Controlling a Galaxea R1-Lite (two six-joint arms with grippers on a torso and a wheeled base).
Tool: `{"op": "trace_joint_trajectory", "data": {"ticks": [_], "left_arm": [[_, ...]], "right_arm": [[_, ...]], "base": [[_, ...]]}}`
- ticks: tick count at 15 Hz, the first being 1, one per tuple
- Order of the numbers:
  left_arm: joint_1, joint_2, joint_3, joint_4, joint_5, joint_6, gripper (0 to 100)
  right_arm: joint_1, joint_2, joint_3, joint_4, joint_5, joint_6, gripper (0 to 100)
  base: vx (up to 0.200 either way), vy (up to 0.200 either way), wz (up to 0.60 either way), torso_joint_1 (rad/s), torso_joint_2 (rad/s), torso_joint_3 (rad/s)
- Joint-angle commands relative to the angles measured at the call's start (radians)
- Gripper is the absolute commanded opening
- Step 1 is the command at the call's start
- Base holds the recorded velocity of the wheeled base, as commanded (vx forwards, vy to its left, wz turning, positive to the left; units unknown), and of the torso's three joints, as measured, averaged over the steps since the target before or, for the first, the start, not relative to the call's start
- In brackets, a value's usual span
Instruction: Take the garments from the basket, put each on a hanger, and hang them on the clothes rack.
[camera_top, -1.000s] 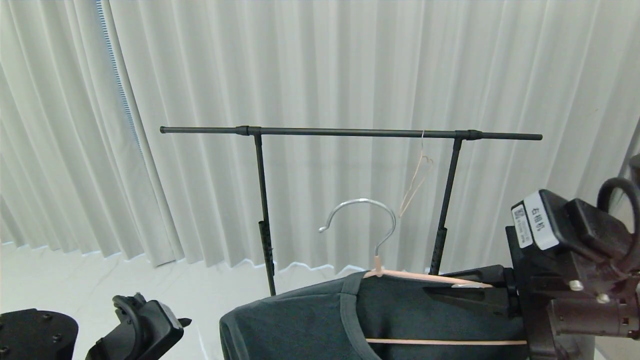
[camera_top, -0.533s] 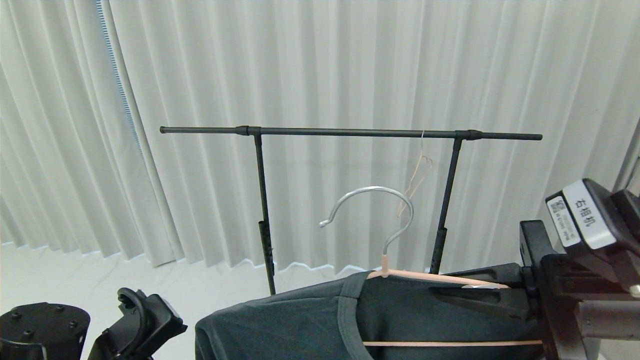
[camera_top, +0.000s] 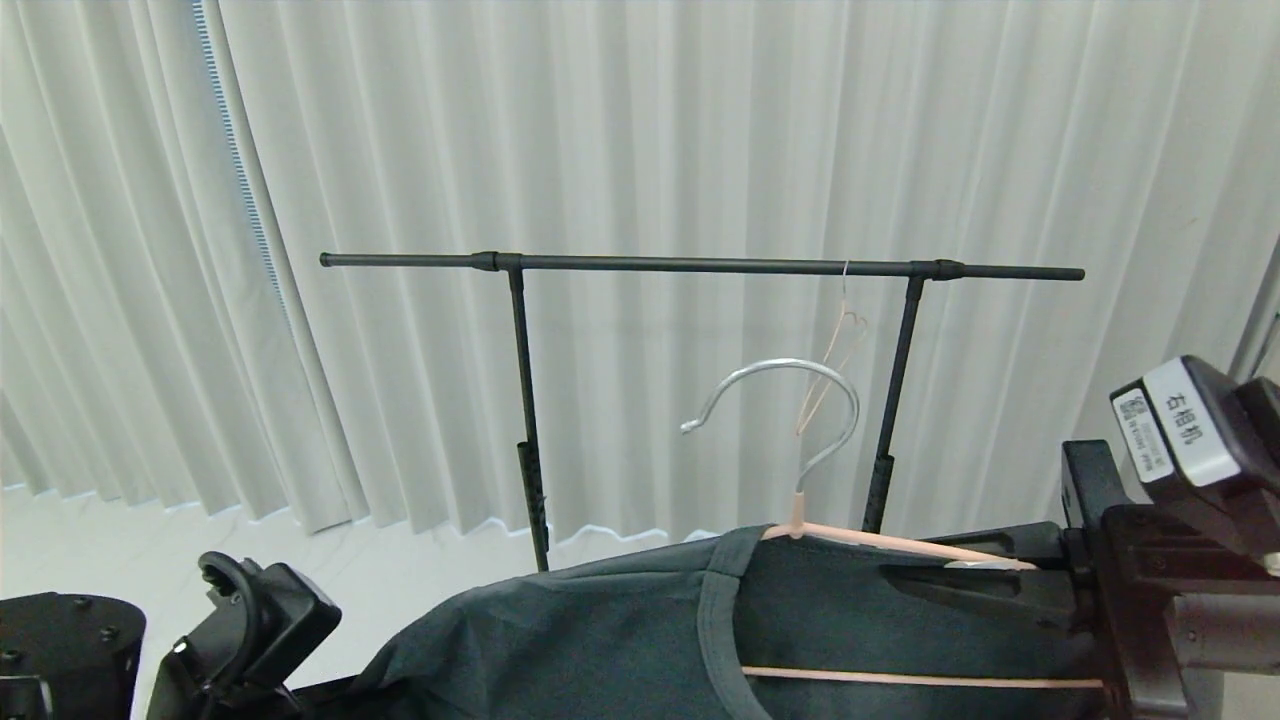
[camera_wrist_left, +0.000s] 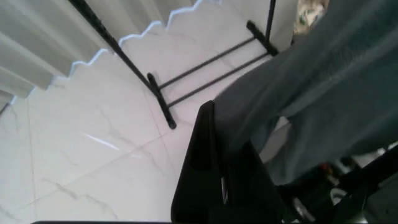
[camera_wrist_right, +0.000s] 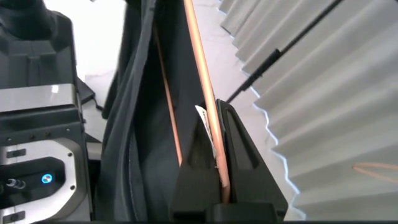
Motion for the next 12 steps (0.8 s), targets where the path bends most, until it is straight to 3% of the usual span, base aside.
{"op": "trace_joint_trajectory", "data": {"ticks": [1,7,12], "left_arm": [[0.035,-0.092,-0.001,-0.004,-0.001,-0.009,0],[0.039,-0.191,-0.004,-0.004,-0.001,-0.028,0],[0.034,-0.179,0.037,-0.002,-0.001,-0.015,0]], "right_arm": [[-0.055,-0.004,0.035,0.000,0.001,-0.001,0],[-0.089,-0.005,0.051,0.038,0.001,-0.001,0],[-0.131,-0.008,0.041,-0.040,-0.002,0.046,0]], "base": [[0.000,0.000,0.00,0.000,0.00,0.000],[0.000,0.000,0.00,0.000,0.00,0.000],[0.000,0.000,0.00,0.000,0.00,0.000]]}}
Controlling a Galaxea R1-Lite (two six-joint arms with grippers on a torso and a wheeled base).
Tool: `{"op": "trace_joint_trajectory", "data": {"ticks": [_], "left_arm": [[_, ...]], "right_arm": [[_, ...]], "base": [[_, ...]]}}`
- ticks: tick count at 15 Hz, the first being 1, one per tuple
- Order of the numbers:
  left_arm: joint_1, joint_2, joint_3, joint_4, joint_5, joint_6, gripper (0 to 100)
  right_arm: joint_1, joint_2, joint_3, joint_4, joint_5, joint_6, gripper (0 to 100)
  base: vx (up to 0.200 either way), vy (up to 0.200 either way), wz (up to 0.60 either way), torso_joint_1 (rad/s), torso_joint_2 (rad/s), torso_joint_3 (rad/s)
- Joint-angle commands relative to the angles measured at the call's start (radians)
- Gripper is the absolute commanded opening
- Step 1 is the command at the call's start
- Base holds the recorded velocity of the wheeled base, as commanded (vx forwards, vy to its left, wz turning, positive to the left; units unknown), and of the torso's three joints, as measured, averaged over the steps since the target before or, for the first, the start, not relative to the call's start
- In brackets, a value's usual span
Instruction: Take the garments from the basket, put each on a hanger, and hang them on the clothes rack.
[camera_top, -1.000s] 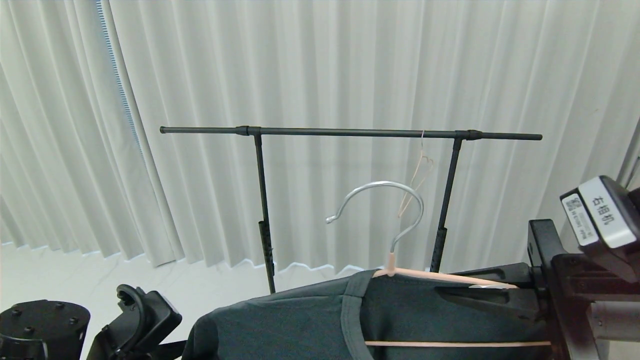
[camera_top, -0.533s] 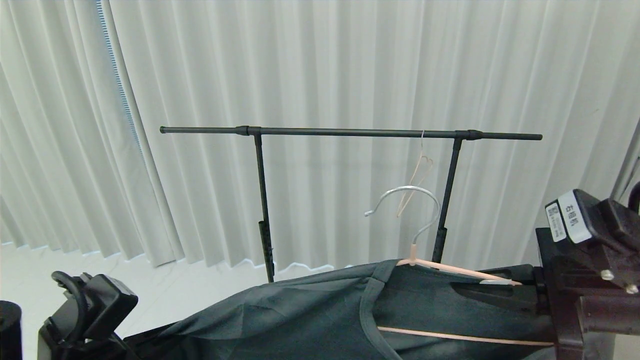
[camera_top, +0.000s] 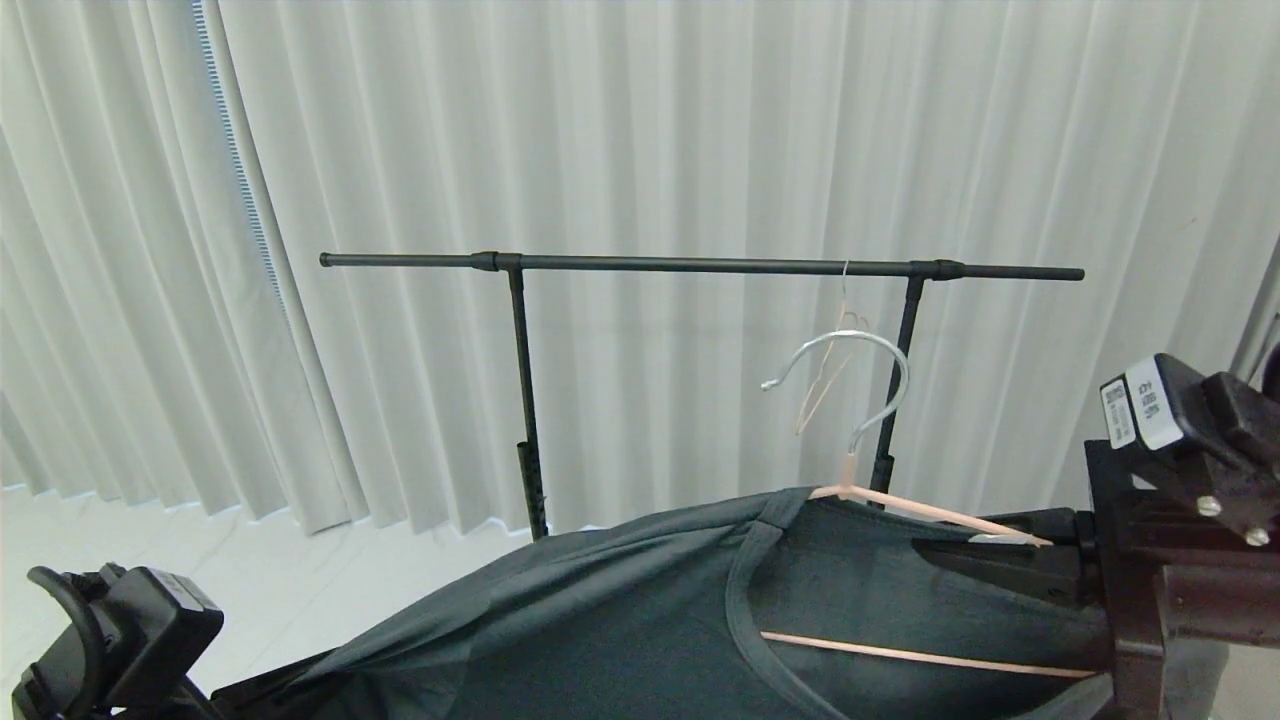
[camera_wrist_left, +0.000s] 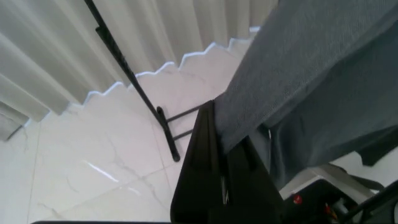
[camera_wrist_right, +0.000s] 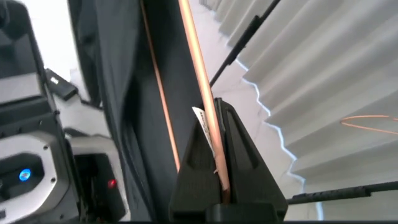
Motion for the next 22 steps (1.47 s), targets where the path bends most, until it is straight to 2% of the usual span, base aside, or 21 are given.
{"op": "trace_joint_trajectory", "data": {"ticks": [1,6,7,12,15,19,21,22], "left_arm": [[-0.002,0.019,0.008,0.000,0.000,0.001,0],[-0.003,0.075,-0.023,-0.002,0.002,0.064,0],[-0.003,0.075,-0.029,-0.002,0.002,0.064,100],[0.001,0.047,-0.024,-0.002,0.002,0.056,100],[0.012,0.041,-0.034,-0.002,0.003,0.051,100],[0.012,0.004,-0.093,-0.003,0.000,0.016,100],[0.018,0.015,-0.124,-0.003,0.002,0.016,100],[0.040,0.033,-0.146,-0.003,0.005,0.022,100]], "right_arm": [[-0.004,0.001,-0.006,-0.042,-0.004,0.028,0],[-0.003,0.000,-0.023,-0.056,-0.004,0.036,0],[-0.003,-0.002,-0.023,-0.056,-0.004,0.036,0],[-0.035,0.000,-0.021,-0.057,-0.007,0.036,0],[-0.116,0.001,-0.027,-0.057,-0.005,0.037,0],[-0.212,0.014,-0.049,-0.057,-0.007,0.059,0],[-0.222,0.015,-0.049,-0.050,-0.016,0.062,0],[-0.222,0.024,-0.049,-0.038,-0.045,0.063,0]], "base": [[0.000,0.000,0.00,0.000,0.00,0.000],[0.000,0.000,0.00,0.000,0.00,0.000],[0.000,0.000,0.00,0.000,0.00,0.000],[0.000,0.000,0.00,0.000,0.00,0.000],[0.000,0.000,0.00,0.000,0.00,0.000],[0.000,0.000,0.00,0.000,0.00,0.000],[0.000,0.000,0.00,0.000,0.00,0.000],[0.000,0.000,0.00,0.000,0.00,0.000]]}}
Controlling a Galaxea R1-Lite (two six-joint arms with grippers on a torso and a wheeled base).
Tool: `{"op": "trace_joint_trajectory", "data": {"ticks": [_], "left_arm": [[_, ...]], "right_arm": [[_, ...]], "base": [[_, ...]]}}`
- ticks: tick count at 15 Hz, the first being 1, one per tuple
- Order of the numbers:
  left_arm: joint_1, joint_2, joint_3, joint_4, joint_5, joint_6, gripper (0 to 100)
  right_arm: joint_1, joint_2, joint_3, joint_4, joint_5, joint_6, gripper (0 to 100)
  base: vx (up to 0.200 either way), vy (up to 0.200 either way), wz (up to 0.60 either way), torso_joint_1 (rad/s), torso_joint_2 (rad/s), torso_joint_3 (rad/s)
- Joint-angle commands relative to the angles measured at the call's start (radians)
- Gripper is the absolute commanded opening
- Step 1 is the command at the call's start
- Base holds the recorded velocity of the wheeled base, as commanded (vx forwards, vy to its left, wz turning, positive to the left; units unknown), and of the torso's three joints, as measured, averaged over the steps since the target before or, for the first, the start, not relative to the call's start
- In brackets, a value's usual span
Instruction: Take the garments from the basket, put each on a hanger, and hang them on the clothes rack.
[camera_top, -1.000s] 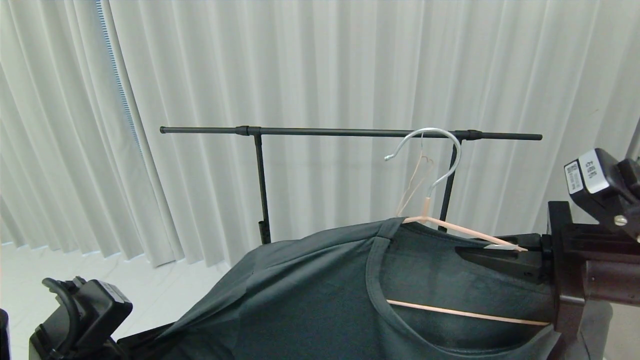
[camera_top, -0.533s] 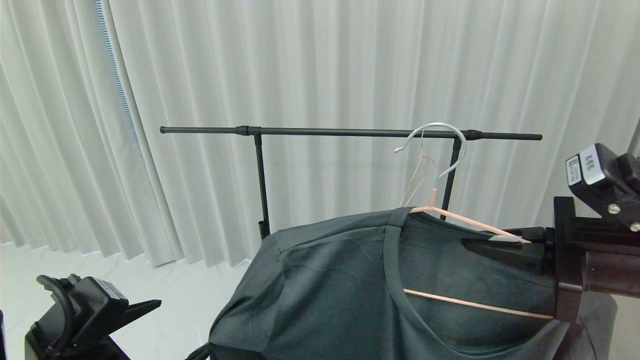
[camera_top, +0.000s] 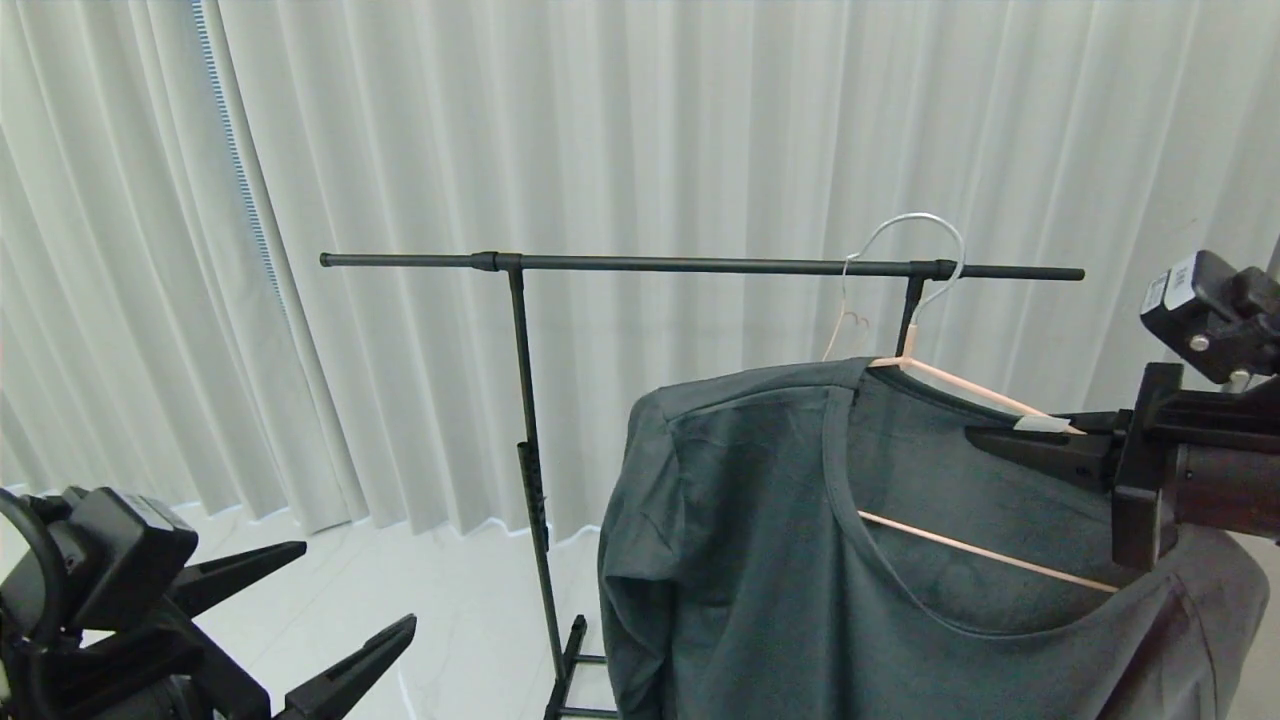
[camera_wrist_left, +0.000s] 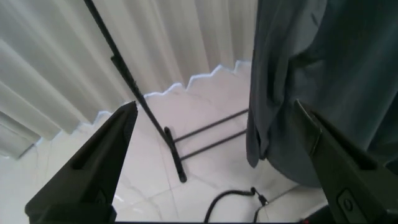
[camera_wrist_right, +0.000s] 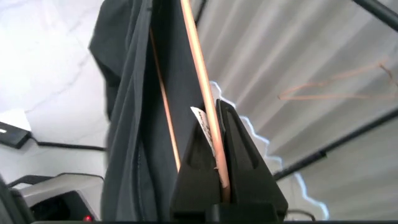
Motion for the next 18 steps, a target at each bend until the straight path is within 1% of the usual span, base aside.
{"op": "trace_joint_trajectory", "data": {"ticks": [1,3,4,6,7,9,14,17,18], "left_arm": [[0.040,0.037,-0.046,-0.001,0.009,0.011,100],[0.083,0.074,-0.086,-0.001,0.046,0.052,100],[0.101,0.082,-0.100,-0.001,0.052,0.071,100],[0.113,0.090,-0.114,-0.001,0.053,0.077,100],[0.113,0.100,-0.119,-0.001,0.053,0.077,100],[0.113,0.120,-0.137,-0.001,0.053,0.077,100],[0.110,0.145,-0.158,-0.001,0.061,0.077,100],[0.109,0.149,-0.158,-0.001,0.061,0.077,100],[0.109,0.149,-0.160,-0.001,0.061,0.078,100]], "right_arm": [[-0.003,0.024,-0.005,0.020,-0.050,0.010,0],[0.004,0.062,-0.031,0.033,-0.135,0.076,0],[0.004,0.082,-0.049,0.031,-0.165,0.103,0],[0.004,0.120,-0.088,0.027,-0.222,0.127,0],[0.004,0.133,-0.095,0.025,-0.238,0.132,0],[0.004,0.143,-0.098,0.020,-0.239,0.133,0],[0.004,0.159,-0.105,0.019,-0.242,0.133,0],[0.003,0.168,-0.106,0.014,-0.242,0.133,0],[0.003,0.182,-0.105,-0.023,-0.244,0.133,0]], "base": [[0.000,0.000,0.00,0.000,0.00,0.000],[0.000,0.000,0.00,0.000,0.00,0.000],[0.000,0.000,0.00,0.000,0.00,0.000],[0.000,0.000,0.00,0.000,0.00,0.000],[0.000,0.000,0.00,0.000,0.00,0.000],[0.000,0.000,0.00,0.000,0.00,0.000],[0.000,0.200,0.00,0.003,0.00,0.002],[0.000,0.000,0.00,0.000,0.00,0.000],[0.000,0.000,0.00,0.000,0.00,0.000]]}}
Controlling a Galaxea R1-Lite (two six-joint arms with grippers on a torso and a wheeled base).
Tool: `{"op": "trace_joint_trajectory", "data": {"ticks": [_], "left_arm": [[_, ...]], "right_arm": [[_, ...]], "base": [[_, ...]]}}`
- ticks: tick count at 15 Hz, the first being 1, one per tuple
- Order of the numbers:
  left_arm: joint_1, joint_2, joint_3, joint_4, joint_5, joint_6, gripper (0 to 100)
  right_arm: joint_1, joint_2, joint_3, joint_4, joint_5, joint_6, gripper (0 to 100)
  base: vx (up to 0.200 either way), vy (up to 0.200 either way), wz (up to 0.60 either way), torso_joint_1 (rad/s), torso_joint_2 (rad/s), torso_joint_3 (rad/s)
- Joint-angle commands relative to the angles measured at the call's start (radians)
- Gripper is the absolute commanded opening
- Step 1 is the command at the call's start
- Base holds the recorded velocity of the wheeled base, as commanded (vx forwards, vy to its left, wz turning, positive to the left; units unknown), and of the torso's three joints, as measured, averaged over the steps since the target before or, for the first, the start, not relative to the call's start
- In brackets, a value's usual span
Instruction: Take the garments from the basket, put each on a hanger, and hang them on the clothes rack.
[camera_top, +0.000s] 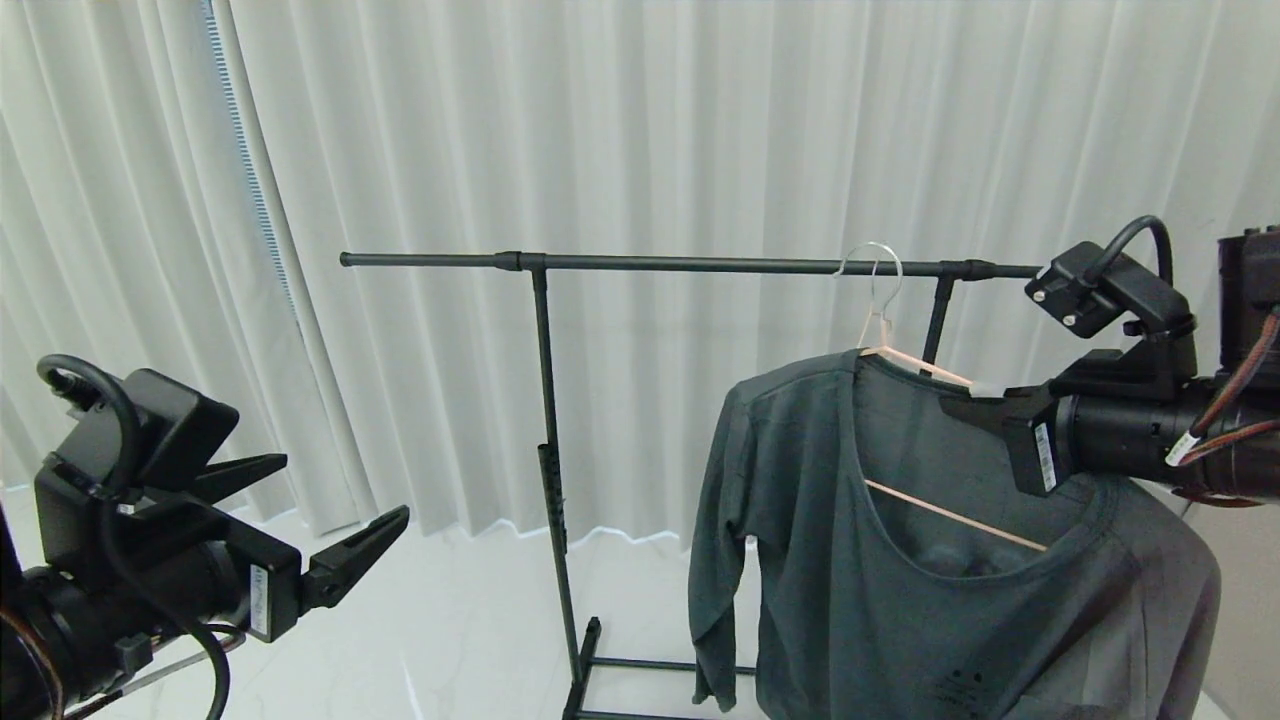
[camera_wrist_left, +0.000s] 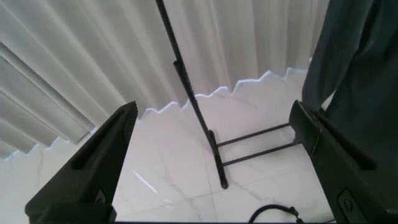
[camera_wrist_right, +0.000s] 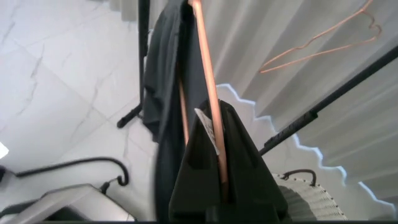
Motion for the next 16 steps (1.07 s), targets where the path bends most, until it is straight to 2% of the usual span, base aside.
{"op": "trace_joint_trajectory", "data": {"ticks": [1,2,7,16], "left_arm": [[-0.001,0.003,-0.002,0.000,-0.001,-0.001,100],[-0.018,0.005,-0.002,0.000,-0.001,-0.001,100],[-0.073,0.003,-0.002,0.000,0.000,-0.001,100],[-0.088,-0.001,-0.002,0.000,-0.001,-0.001,100]], "right_arm": [[0.001,0.025,-0.001,-0.024,-0.002,-0.001,0],[0.001,0.046,-0.004,-0.056,-0.012,-0.002,0],[0.001,0.103,-0.045,-0.078,-0.040,-0.002,0],[0.001,0.120,-0.041,-0.078,-0.054,-0.001,0]], "base": [[0.000,0.000,0.00,0.000,0.00,0.000],[0.000,0.000,0.00,0.000,0.00,0.000],[0.200,0.000,0.00,-0.003,0.00,0.002],[0.200,0.000,0.00,0.003,0.00,0.001]]}}
